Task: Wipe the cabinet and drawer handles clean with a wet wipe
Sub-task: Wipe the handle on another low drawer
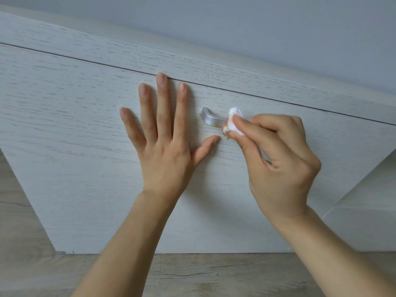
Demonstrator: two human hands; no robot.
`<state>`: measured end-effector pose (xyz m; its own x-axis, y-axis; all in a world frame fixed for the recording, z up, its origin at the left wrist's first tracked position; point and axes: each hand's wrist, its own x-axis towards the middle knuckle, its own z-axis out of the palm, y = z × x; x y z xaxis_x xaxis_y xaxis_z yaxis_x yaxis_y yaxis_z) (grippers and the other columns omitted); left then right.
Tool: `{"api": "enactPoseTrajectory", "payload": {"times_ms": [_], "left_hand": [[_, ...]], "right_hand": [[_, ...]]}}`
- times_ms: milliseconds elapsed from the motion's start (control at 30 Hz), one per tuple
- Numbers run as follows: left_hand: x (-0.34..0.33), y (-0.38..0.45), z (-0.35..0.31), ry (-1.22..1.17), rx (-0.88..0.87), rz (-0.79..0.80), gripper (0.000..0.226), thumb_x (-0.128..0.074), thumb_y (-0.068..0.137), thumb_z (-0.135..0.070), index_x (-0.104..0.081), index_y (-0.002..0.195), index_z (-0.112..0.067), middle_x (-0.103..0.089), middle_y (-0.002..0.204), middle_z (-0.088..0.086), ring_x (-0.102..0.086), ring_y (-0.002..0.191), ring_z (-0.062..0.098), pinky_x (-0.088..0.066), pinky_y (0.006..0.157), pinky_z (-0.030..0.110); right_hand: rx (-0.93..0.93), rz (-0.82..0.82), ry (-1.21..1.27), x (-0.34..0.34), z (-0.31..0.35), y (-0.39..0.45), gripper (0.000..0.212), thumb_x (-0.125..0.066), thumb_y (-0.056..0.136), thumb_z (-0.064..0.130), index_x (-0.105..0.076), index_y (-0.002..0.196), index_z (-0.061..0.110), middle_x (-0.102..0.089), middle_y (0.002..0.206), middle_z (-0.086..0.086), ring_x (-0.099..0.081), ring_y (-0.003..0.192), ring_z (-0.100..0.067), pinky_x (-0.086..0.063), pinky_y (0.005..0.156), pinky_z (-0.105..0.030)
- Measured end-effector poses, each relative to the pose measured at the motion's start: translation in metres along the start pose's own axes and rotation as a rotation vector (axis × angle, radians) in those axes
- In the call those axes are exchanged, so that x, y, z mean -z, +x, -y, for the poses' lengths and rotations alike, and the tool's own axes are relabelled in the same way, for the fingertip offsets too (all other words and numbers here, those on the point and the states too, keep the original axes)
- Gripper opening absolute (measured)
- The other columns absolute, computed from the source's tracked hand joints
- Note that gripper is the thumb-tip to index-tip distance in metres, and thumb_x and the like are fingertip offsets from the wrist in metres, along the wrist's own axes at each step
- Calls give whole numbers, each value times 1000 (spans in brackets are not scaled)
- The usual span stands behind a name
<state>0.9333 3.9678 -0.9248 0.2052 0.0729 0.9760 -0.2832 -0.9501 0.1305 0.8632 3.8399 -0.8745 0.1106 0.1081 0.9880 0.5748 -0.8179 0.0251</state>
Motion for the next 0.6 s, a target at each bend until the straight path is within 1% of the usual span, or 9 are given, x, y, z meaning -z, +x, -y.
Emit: {"api": "enactPoseTrajectory", "payload": {"times_ms": [133,300,400,500,600], "left_hand": [[0,1,-2,-5,7,0,84,-40,90,-66,-23,146,-5,-33,146,25,-21,135,42,-11,108,61],[1,0,0,3,1,15,85,-41,90,-67,-23,146,-6,-32,147,23,-19,136,41,-11,109,61],[0,0,-1,6,7,7,86,-40,89,-67,-23,146,-6,-33,147,22,-20,136,41,-11,109,61],[-2,0,-1,6,10,-12,85,-41,89,-67,-24,146,-6,-33,147,23,-21,135,41,-12,109,61],[-2,-1,0,4,5,-9,86,-41,88,-67,-24,147,-7,-32,147,23,-21,136,41,-11,109,61]], "right_hand": [[-31,-4,27,-4,2,2,11,-73,82,2,-73,93,2,-66,79,-10,-53,76,-20,-40,78,-14],[-163,-24,34,11,-2,-4,13,-71,85,9,-71,97,10,-61,85,4,-56,79,-19,-44,78,-18],[-147,5,9,7,1,1,12,-72,84,10,-72,96,11,-61,84,6,-55,79,-19,-42,79,-17],[-78,51,14,-1,4,7,8,-72,84,11,-74,92,10,-65,82,2,-55,79,-18,-43,77,-22],[-92,59,-26,5,2,6,8,-71,85,16,-74,92,14,-62,83,7,-55,79,-17,-44,75,-32]]}}
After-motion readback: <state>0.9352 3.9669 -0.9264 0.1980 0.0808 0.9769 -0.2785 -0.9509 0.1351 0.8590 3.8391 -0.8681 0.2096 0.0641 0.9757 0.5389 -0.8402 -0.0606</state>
